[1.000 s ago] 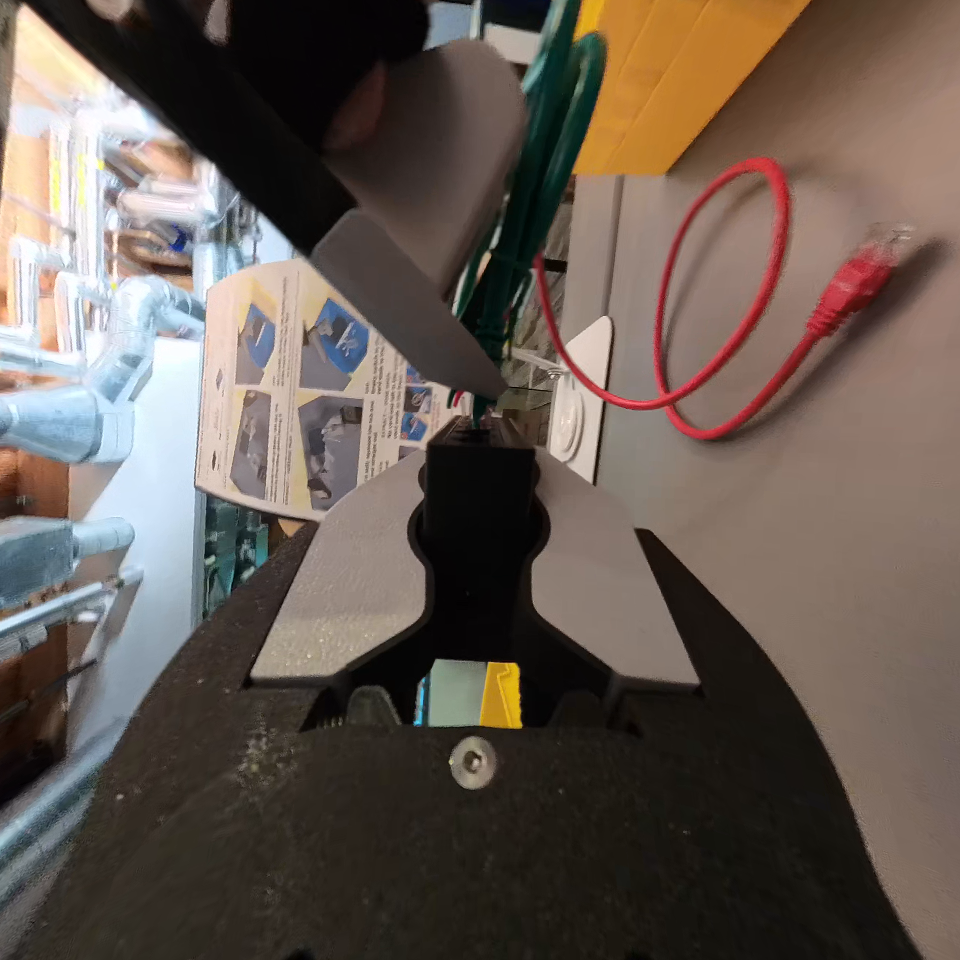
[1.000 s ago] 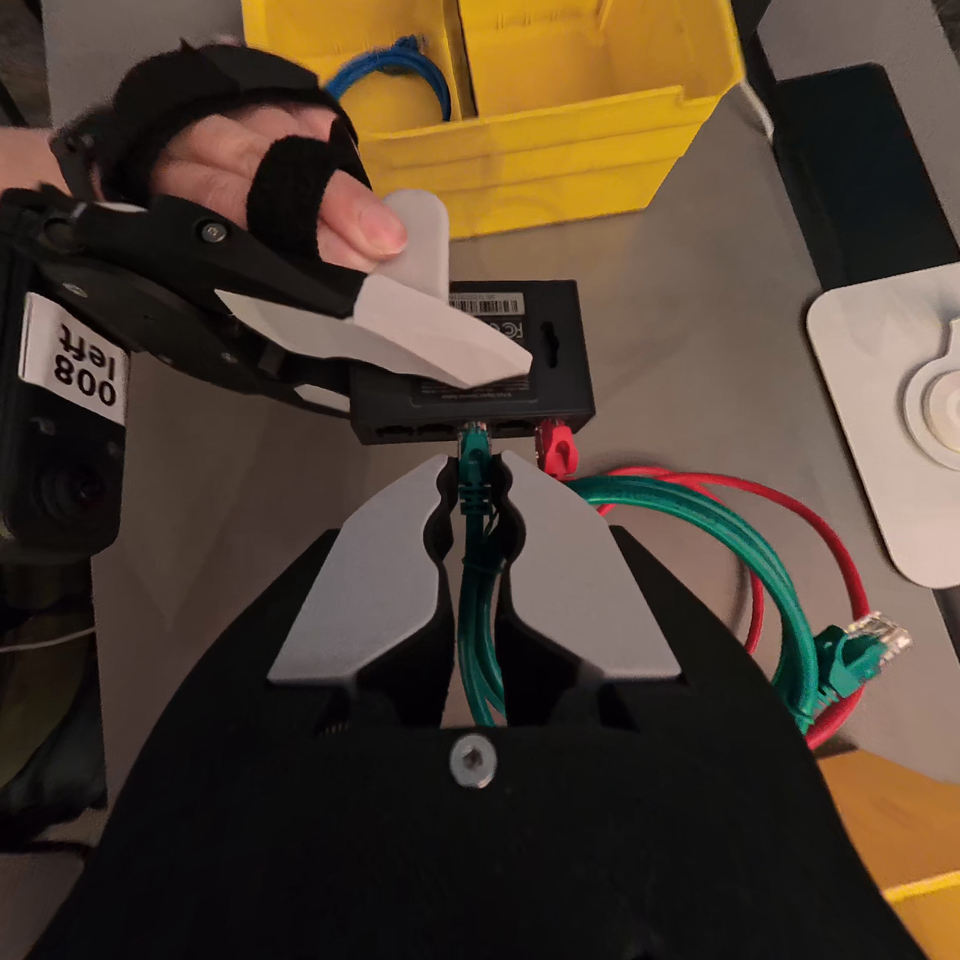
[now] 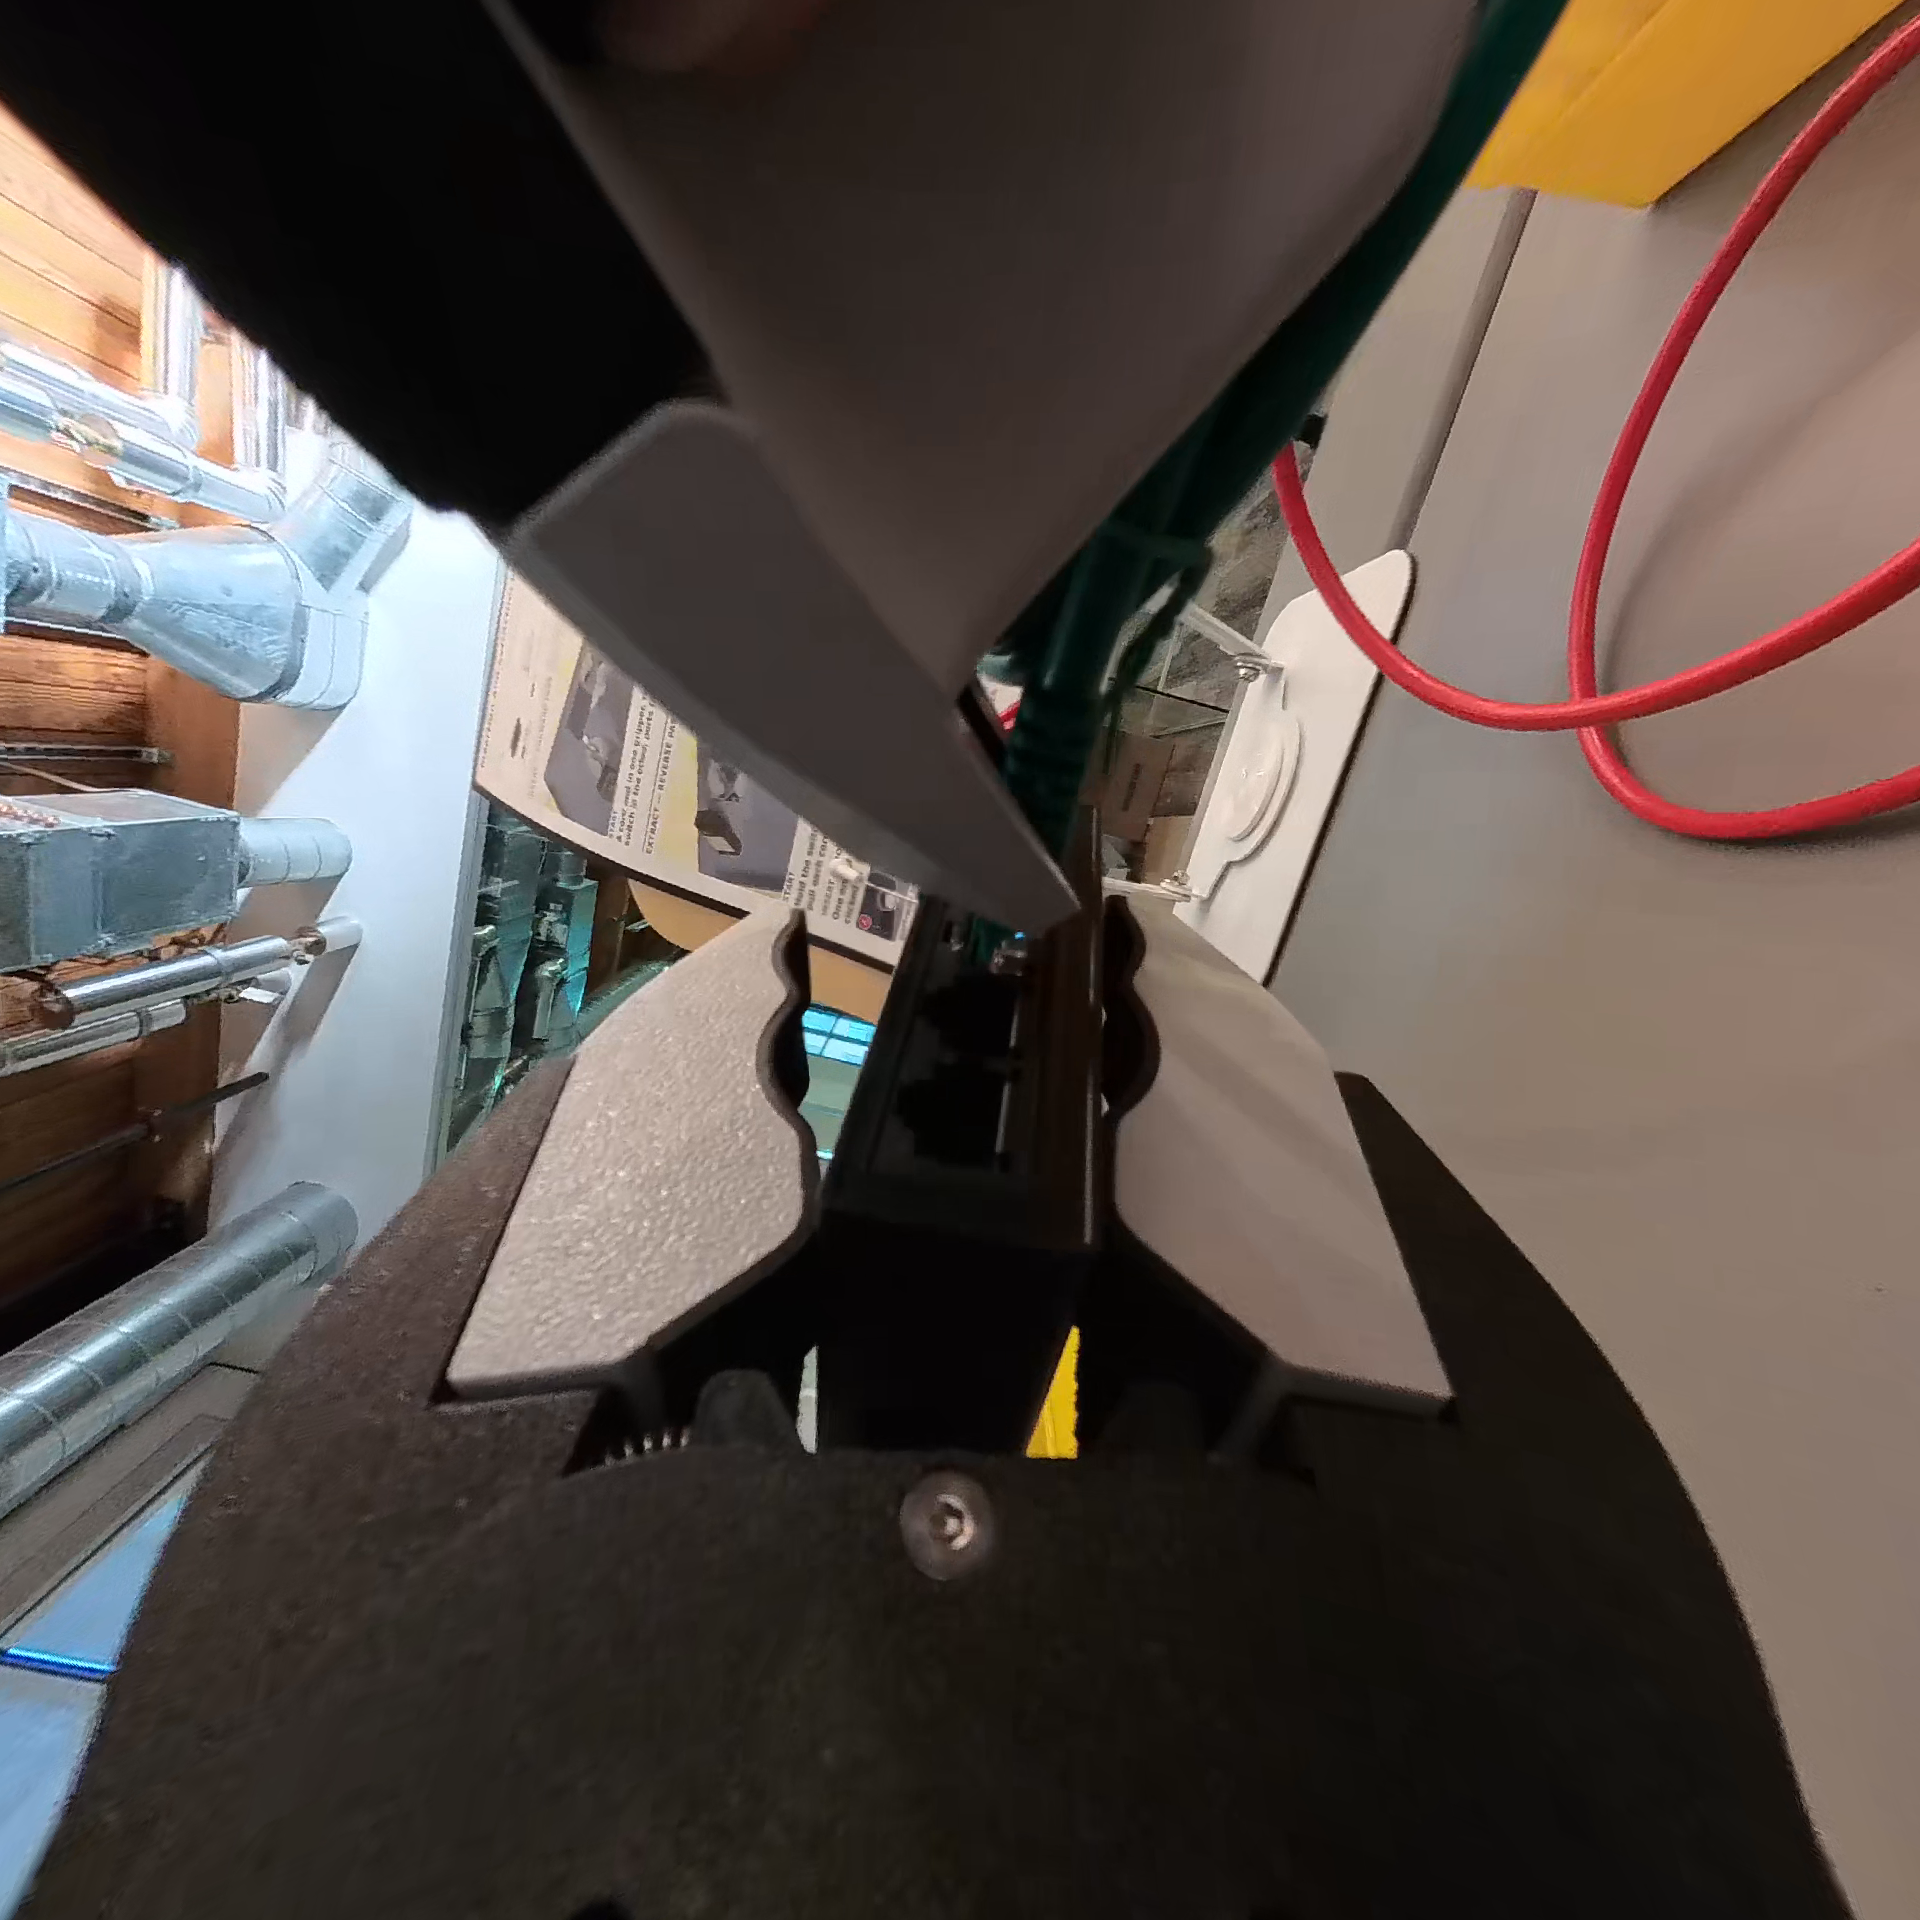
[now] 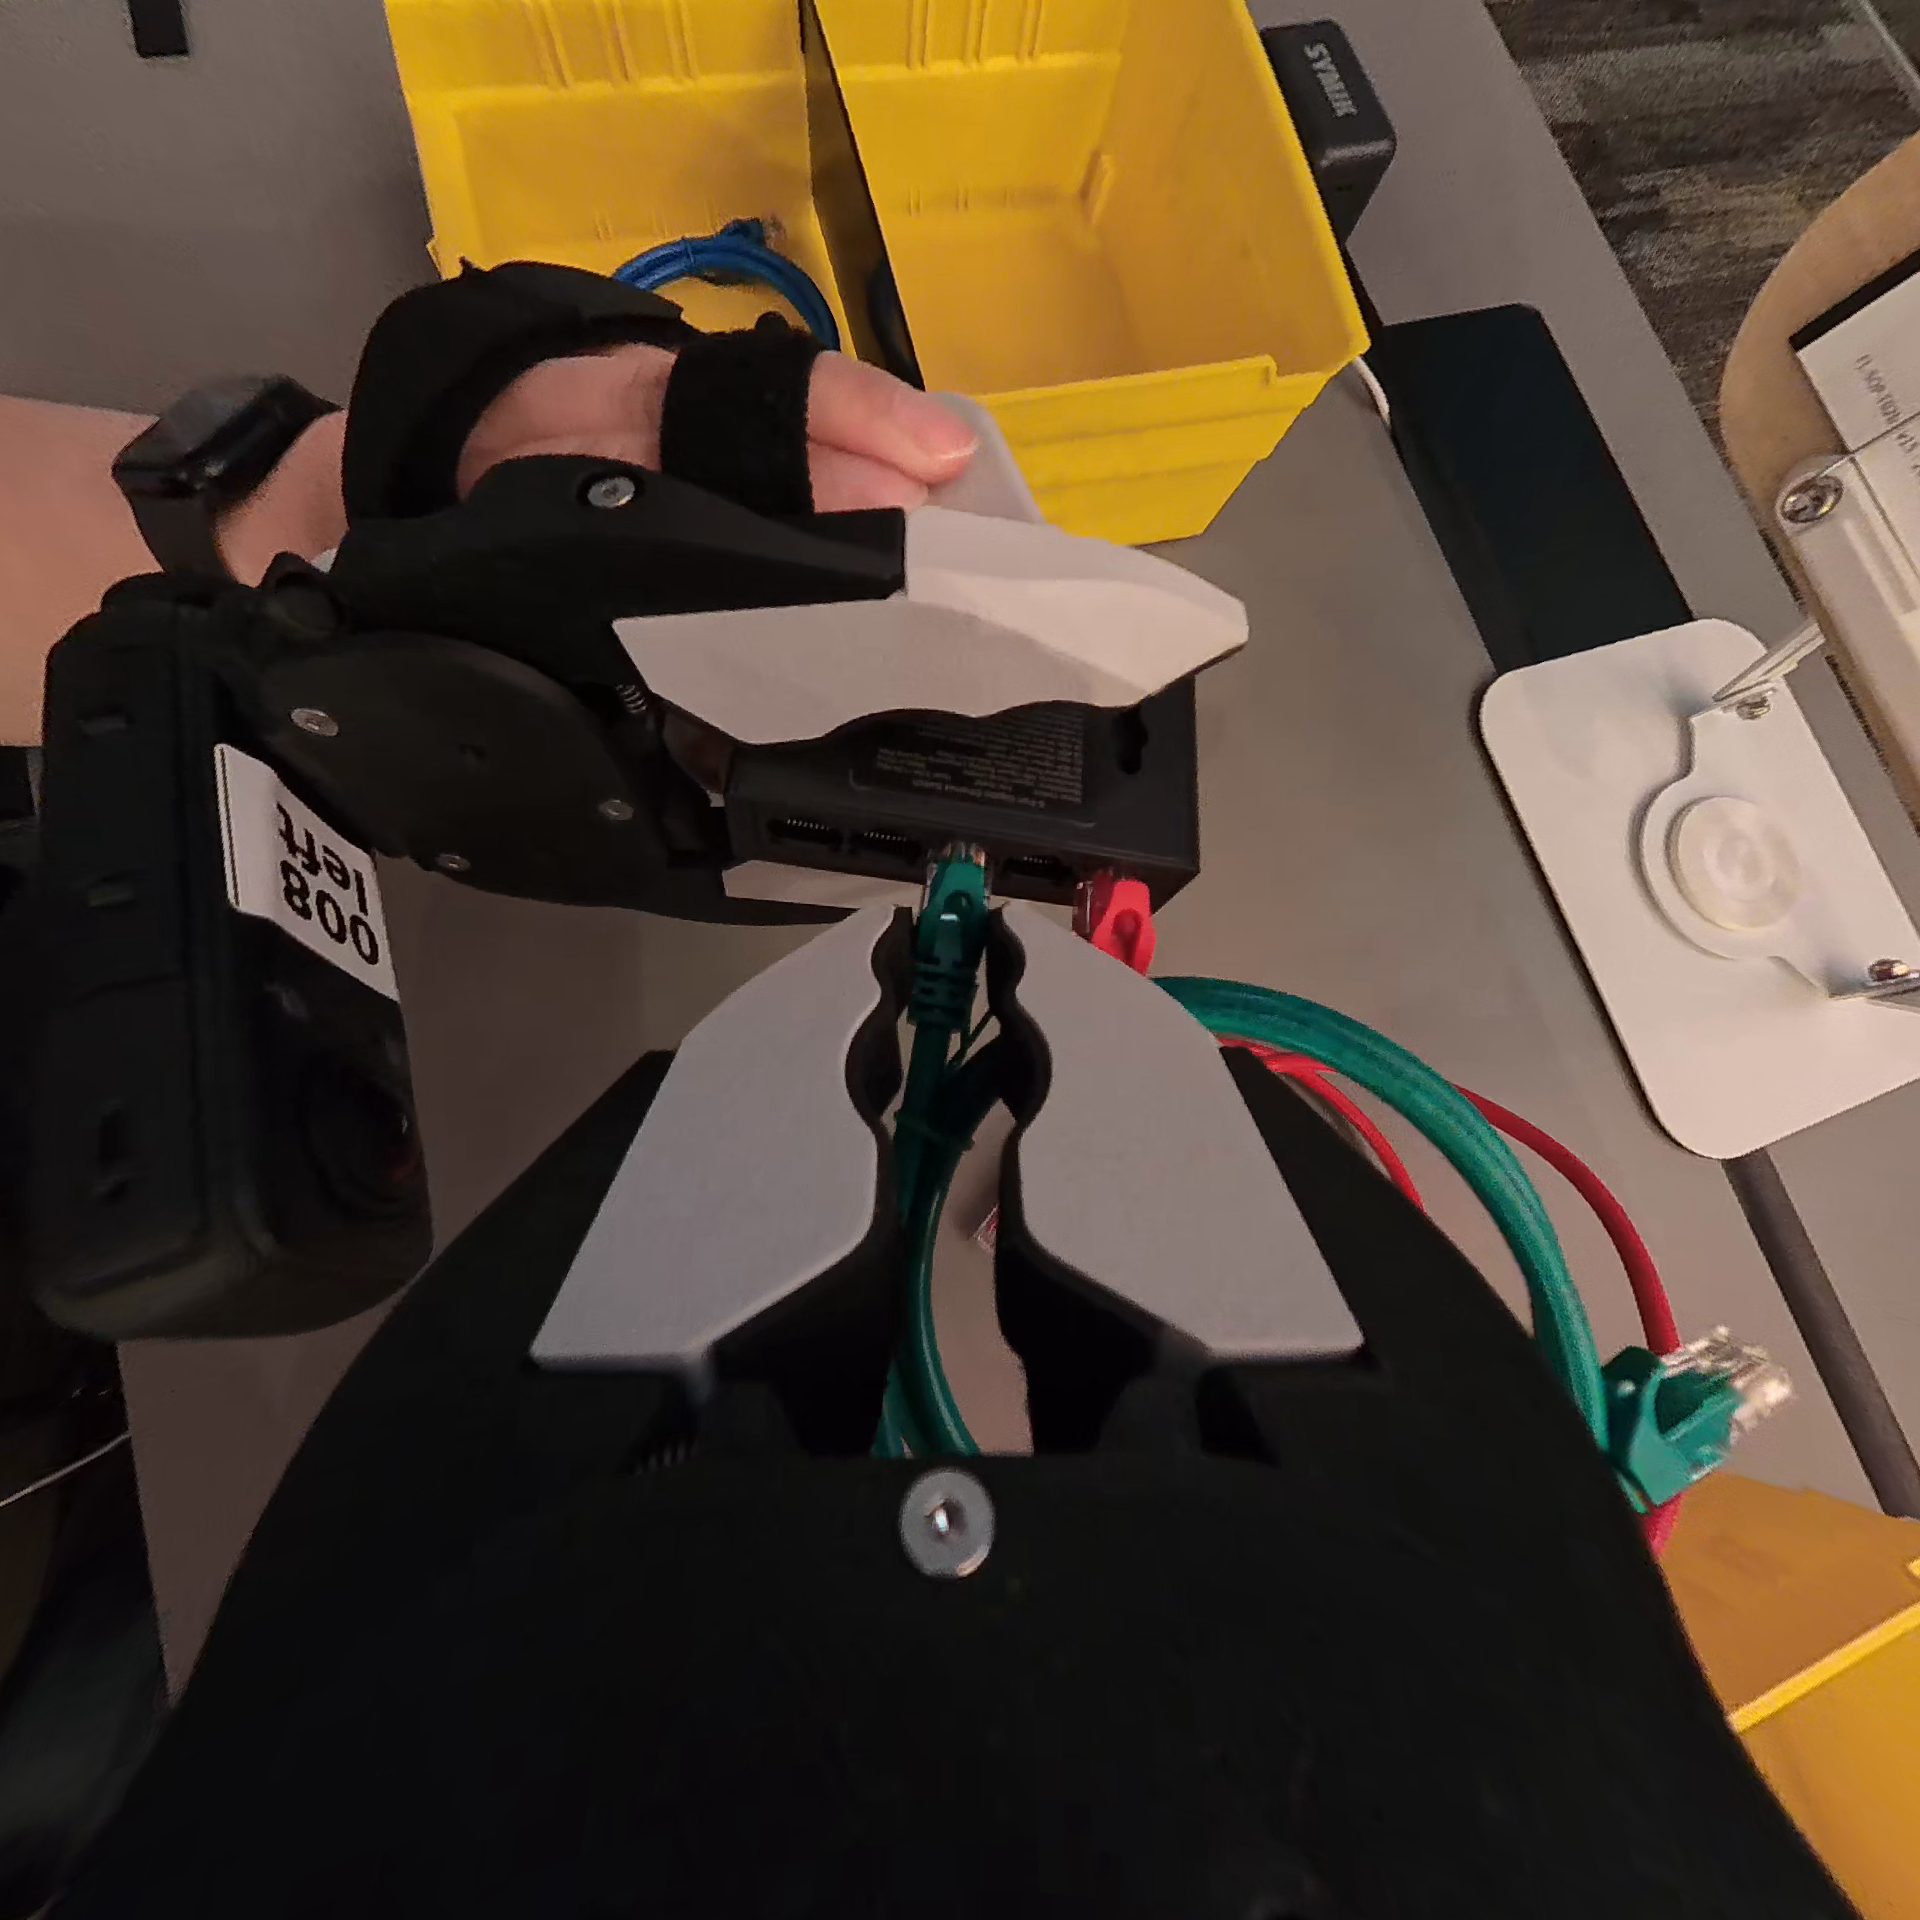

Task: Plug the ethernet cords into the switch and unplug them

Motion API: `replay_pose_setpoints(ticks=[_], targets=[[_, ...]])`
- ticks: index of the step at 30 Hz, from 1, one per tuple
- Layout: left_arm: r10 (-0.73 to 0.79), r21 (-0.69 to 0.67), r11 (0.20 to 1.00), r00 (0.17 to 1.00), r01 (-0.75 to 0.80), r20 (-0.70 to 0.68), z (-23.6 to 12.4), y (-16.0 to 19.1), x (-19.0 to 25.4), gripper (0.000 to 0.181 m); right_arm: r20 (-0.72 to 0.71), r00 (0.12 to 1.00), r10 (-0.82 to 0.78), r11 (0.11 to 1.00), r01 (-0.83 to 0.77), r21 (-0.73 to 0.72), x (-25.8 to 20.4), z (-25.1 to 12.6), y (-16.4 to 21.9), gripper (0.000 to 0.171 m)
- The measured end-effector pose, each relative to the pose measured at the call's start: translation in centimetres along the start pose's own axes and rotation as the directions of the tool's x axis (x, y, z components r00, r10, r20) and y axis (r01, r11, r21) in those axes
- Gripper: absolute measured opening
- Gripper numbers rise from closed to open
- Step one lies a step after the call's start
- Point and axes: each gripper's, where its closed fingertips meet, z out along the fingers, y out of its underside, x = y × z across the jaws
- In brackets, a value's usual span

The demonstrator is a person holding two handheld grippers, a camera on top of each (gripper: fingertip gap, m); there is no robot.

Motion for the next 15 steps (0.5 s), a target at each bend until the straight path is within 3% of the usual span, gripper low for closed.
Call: replay_pose_setpoints(ticks=[10, 15], targets=[[0.062, -0.009, 0.998, 0.998, -0.062, 0.012, -0.1, -0.13, -0.14, 0.055, -0.009, 1.0, -0.019, 0.999, 0.019, -0.036, -0.02, -0.07, 0.38, 0.015], [0.007, 0.012, 1.0, 1.0, -0.008, 0.02, -0.25, -0.14, -0.78, 0.06, -0.039, 0.999, -0.026, 0.999, 0.025, -0.024, -0.12, -0.32, -0.09, 0.014]])
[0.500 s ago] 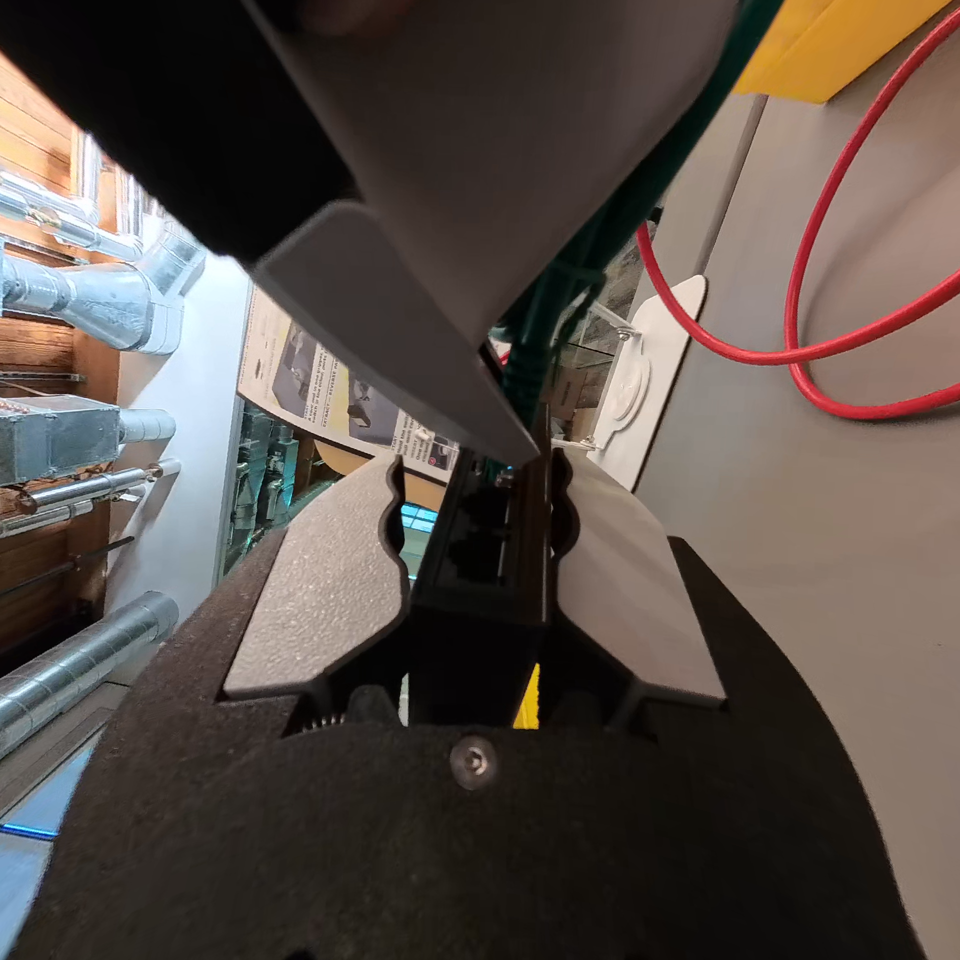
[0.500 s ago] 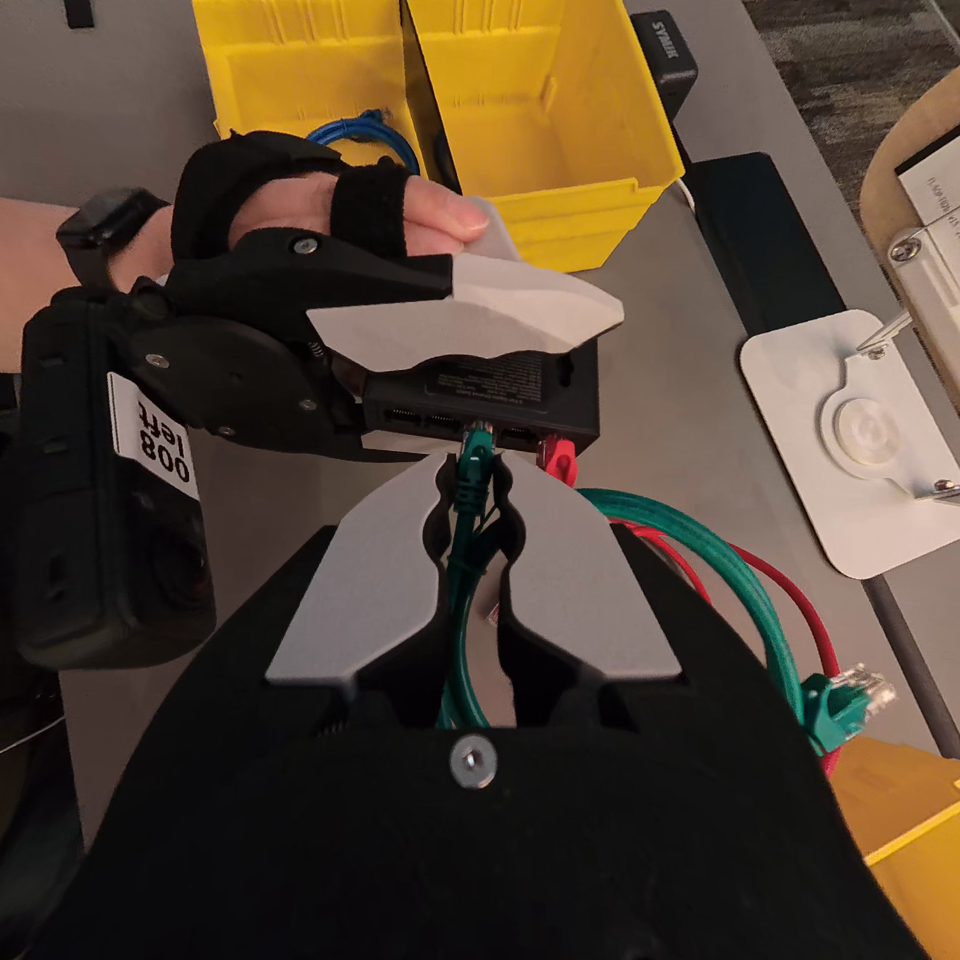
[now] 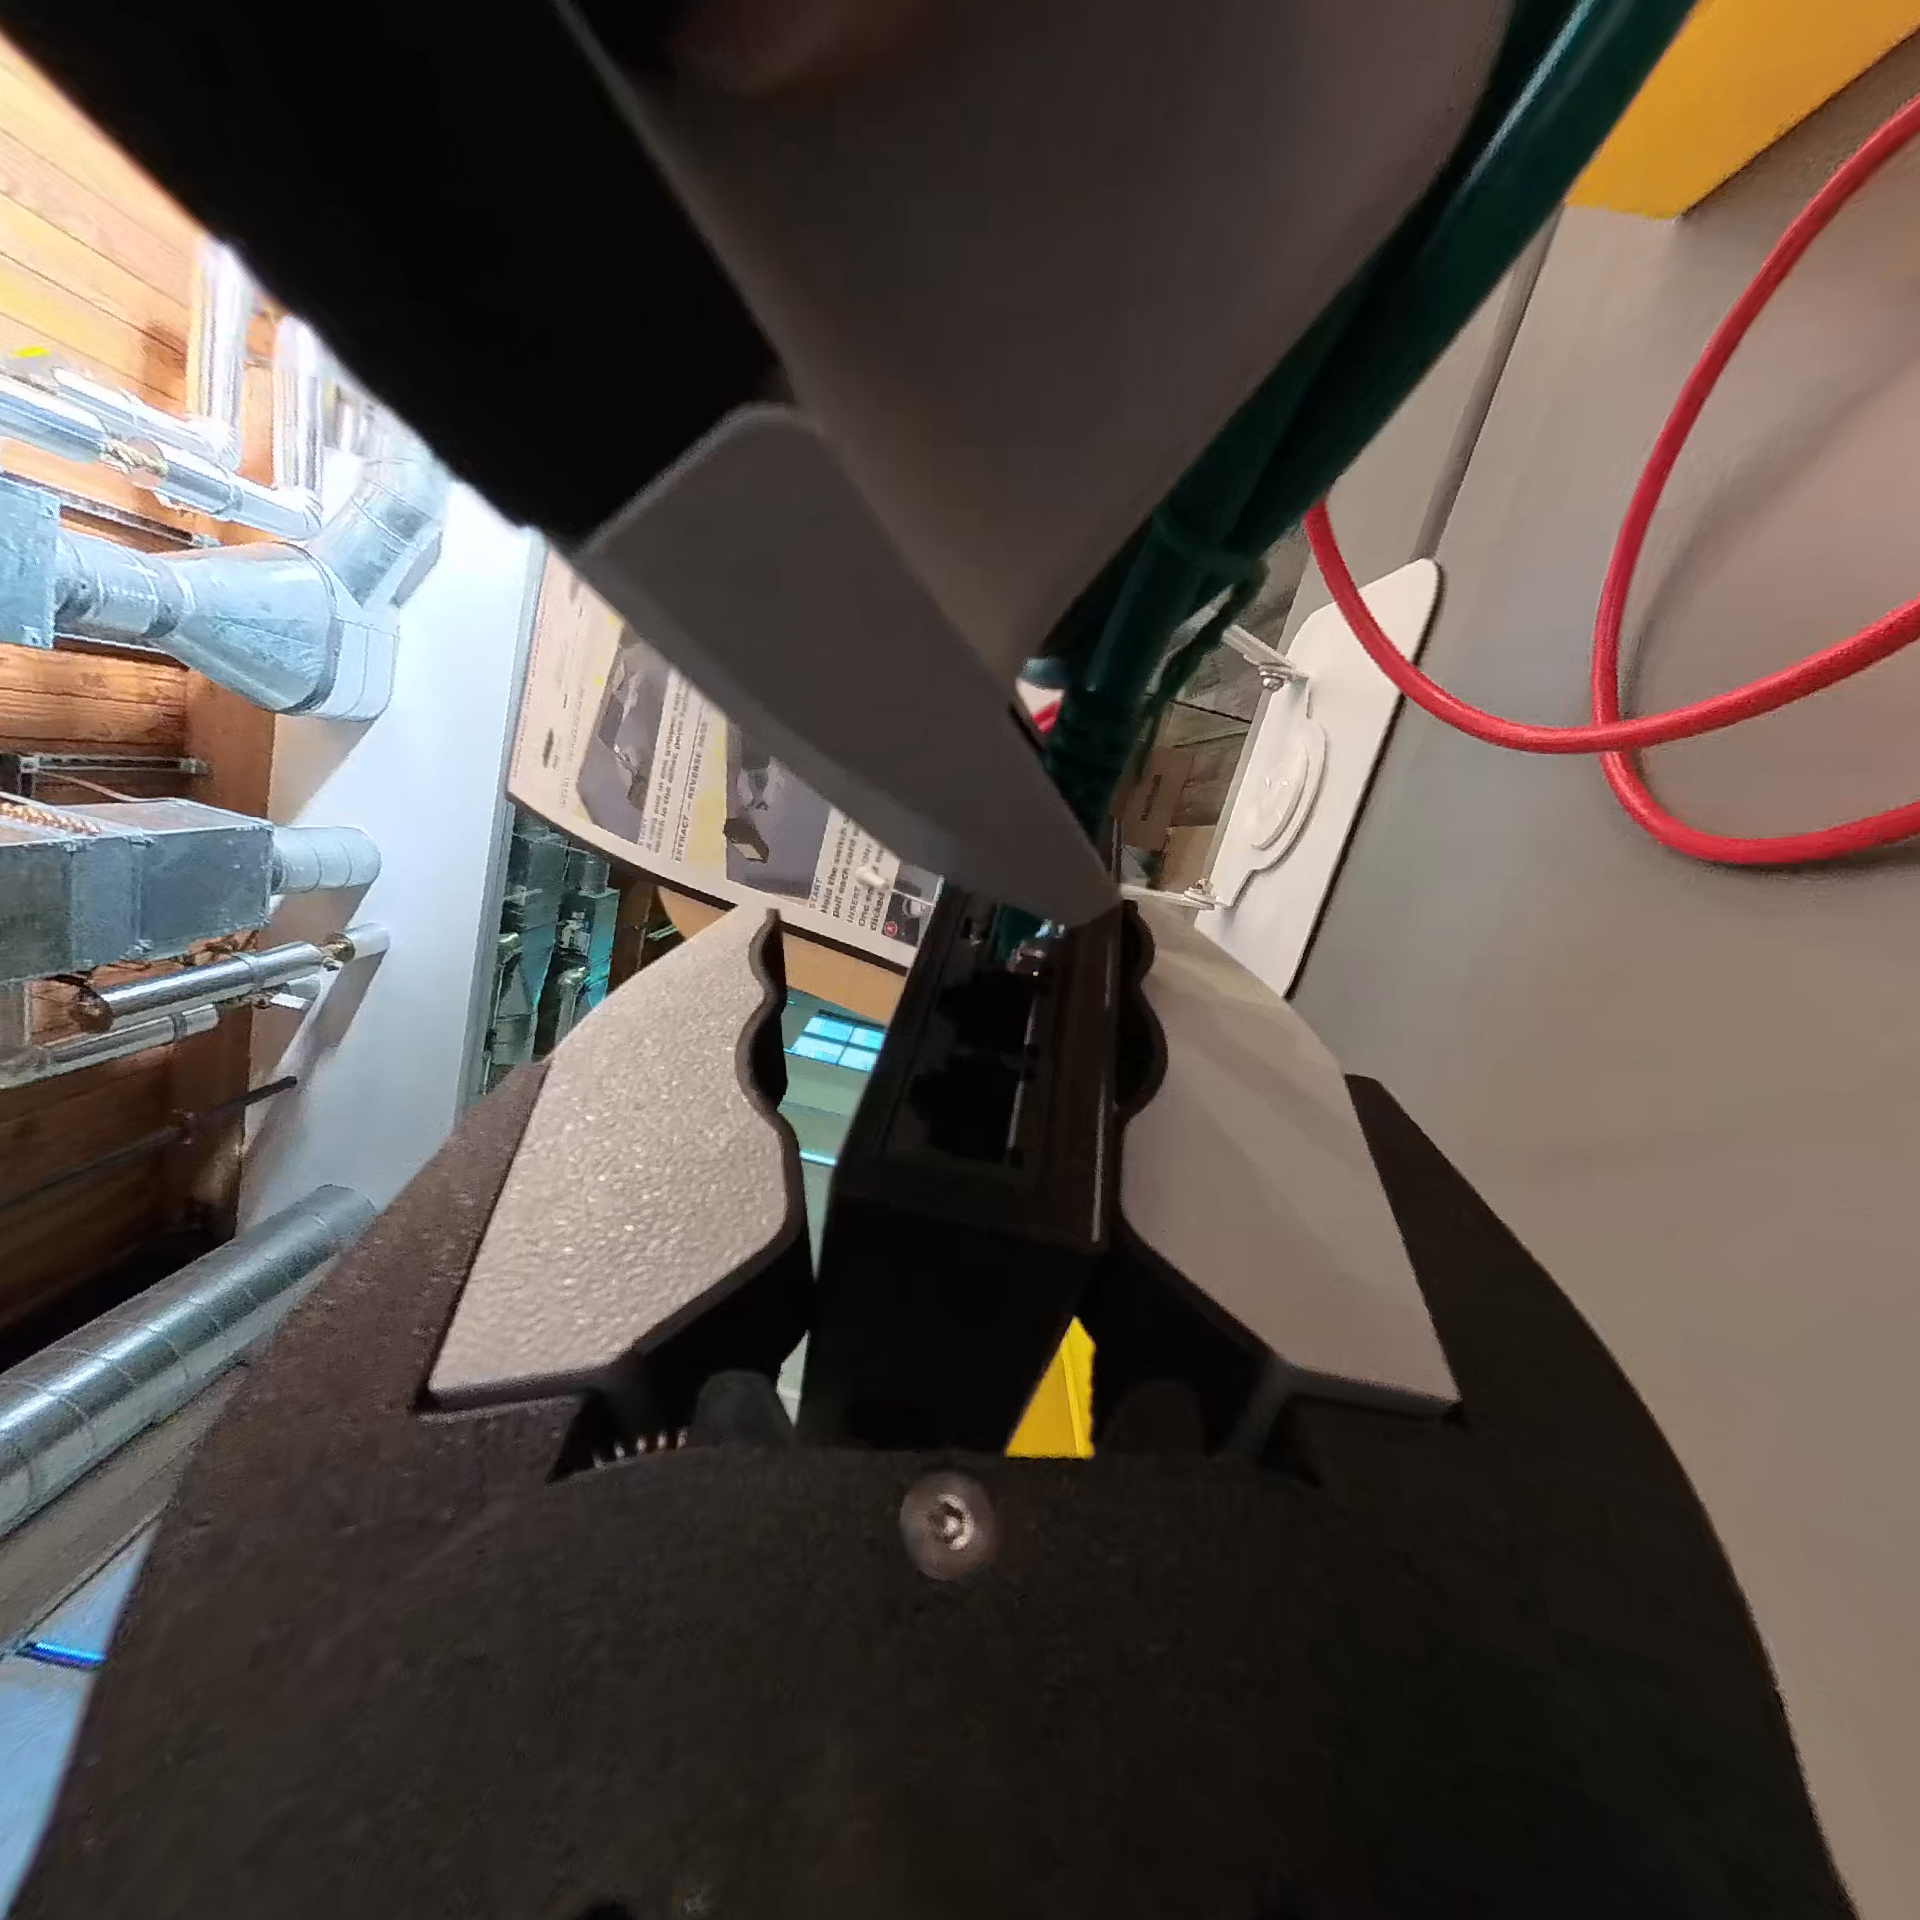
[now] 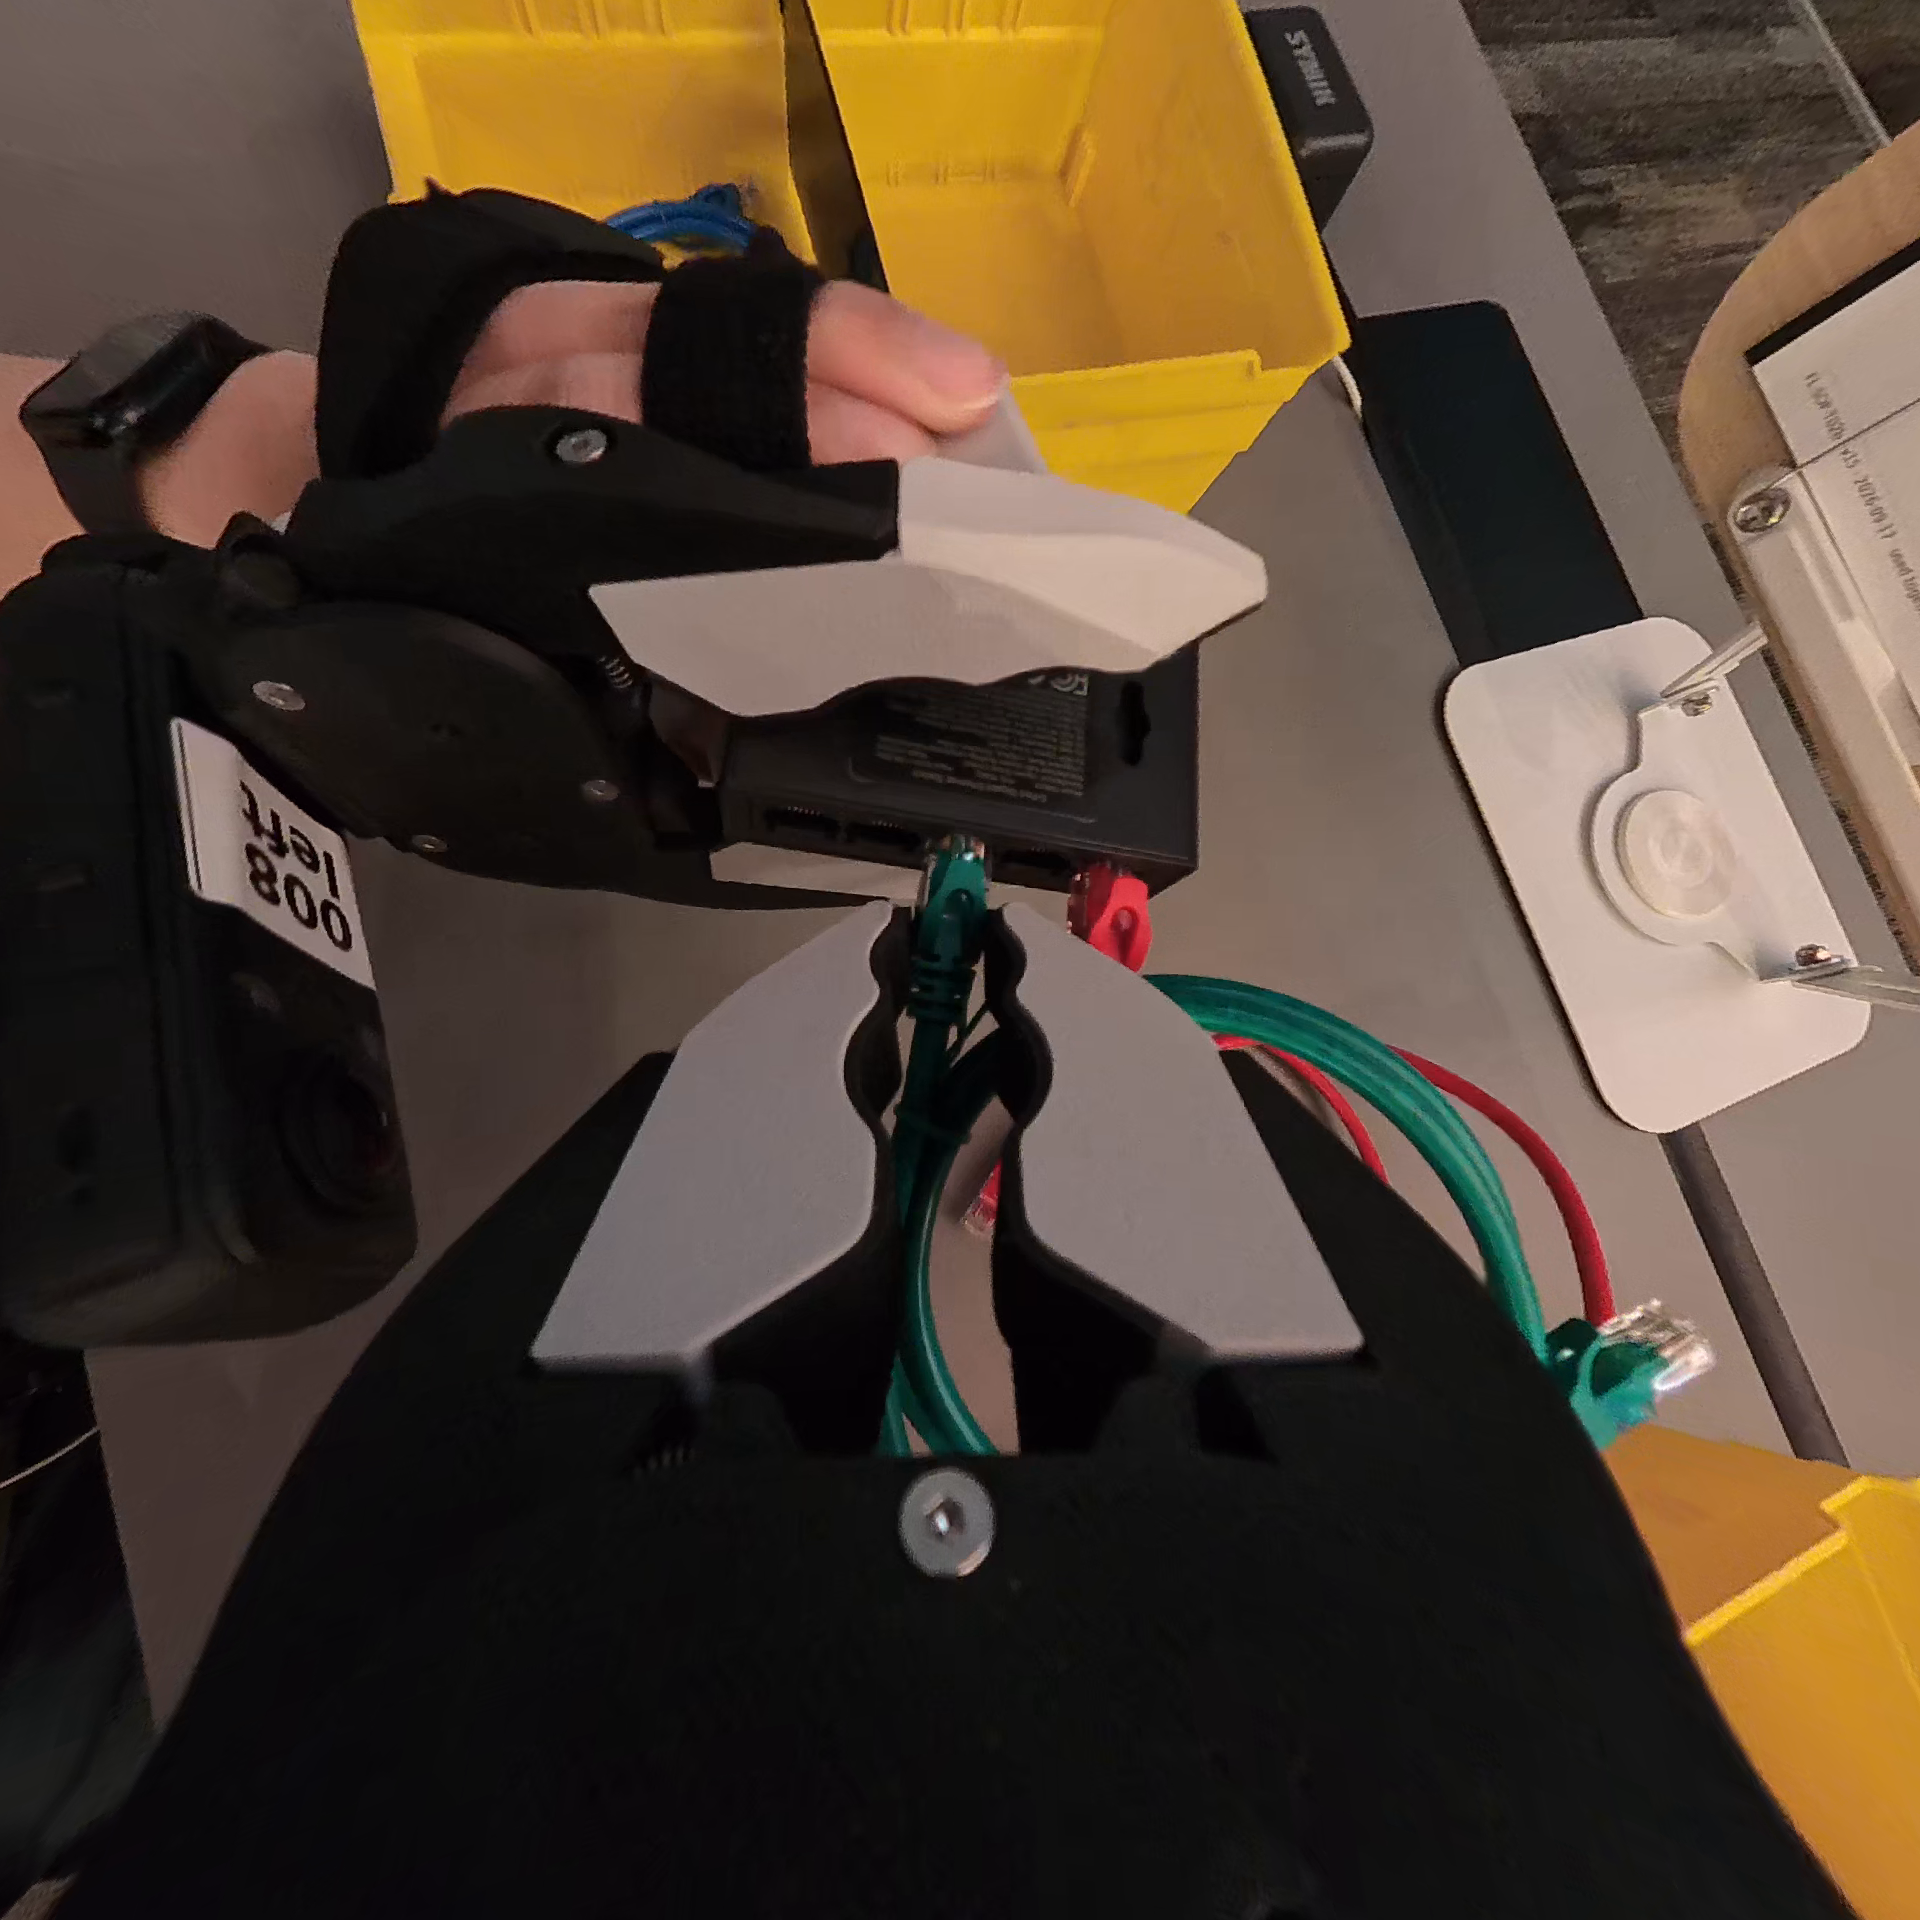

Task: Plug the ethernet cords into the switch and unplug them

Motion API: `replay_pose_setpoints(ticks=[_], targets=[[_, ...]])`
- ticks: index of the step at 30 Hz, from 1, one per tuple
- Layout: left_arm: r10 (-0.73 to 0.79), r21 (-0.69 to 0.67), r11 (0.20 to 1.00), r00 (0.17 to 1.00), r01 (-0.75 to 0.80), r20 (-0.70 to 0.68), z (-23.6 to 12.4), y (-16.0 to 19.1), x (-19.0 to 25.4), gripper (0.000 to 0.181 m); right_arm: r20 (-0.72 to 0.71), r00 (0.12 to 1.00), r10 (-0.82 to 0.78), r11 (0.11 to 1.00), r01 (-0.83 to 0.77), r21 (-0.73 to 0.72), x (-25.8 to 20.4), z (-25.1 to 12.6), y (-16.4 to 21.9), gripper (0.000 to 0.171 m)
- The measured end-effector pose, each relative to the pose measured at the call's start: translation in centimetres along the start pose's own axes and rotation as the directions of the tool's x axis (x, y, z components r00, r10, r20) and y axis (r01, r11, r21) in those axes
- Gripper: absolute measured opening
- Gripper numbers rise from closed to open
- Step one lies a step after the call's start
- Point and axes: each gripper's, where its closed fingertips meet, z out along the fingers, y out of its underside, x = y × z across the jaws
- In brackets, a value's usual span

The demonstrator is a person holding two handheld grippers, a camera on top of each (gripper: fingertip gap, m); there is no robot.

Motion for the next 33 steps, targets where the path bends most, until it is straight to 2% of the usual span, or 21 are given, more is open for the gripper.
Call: replay_pose_setpoints(ticks=[6, 9, 13, 17, 22, 25, 31, 33], targets=[[-0.02, -0.02, 1.0, 1.0, 0.02, -0.002, 0.0, 0.5, -0.4, 0.061, -0.088, 0.996, -0.005, 1.0, 0.005, -0.004, 0.8, -0.5, -0.1, 0.014], [-0.08, -0.027, 0.996, 0.997, 0.08, 0.001, 0.0, 0.8, -1.0, 0.066, -0.13, 0.992, 0.006, 1.0, -0.002, 0.026, 1.7, -0.9, -0.4, 0.014], [-0.256, 0.008, 0.966, 0.964, 0.257, -0.068, -0.1, 0.2, -1.4, 0.092, -0.184, 0.983, 0.009, 0.996, 0.007, 0.087, 2.7, -1.8, -1.2, 0.014], [-0.419, 0.042, 0.902, 0.894, 0.43, -0.158, -0.3, -0.4, -1.7, 0.112, -0.279, 0.96, -0.012, 0.989, 0.053, 0.141, 3.7, -2.8, -2.2, 0.014], [-0.612, 0.101, 0.759, 0.757, 0.644, -0.229, -1.1, -0.5, -3.9, 0.11, -0.376, 0.926, -0.031, 0.971, 0.117, 0.208, 4.4, -3.9, -3.4, 0.014], [-0.714, 0.127, 0.639, 0.647, 0.758, -0.268, -1.5, -0.6, -5.2, 0.104, -0.411, 0.911, -0.04, 0.961, 0.148, 0.235, 4.6, -4.4, -3.9, 0.014], [-0.795, 0.142, 0.488, 0.506, 0.861, -0.336, -2.1, -0.5, -6.6, 0.08, -0.487, 0.866, -0.115, 0.949, 0.24, 0.203, 4.3, -4.1, -4.4, 0.014], [-0.808, 0.139, 0.455, 0.473, 0.88, -0.352, -2.2, -0.3, -6.8, 0.078, -0.497, 0.856, -0.142, 0.945, 0.267, 0.19, 4.1, -3.8, -4.5, 0.014]])
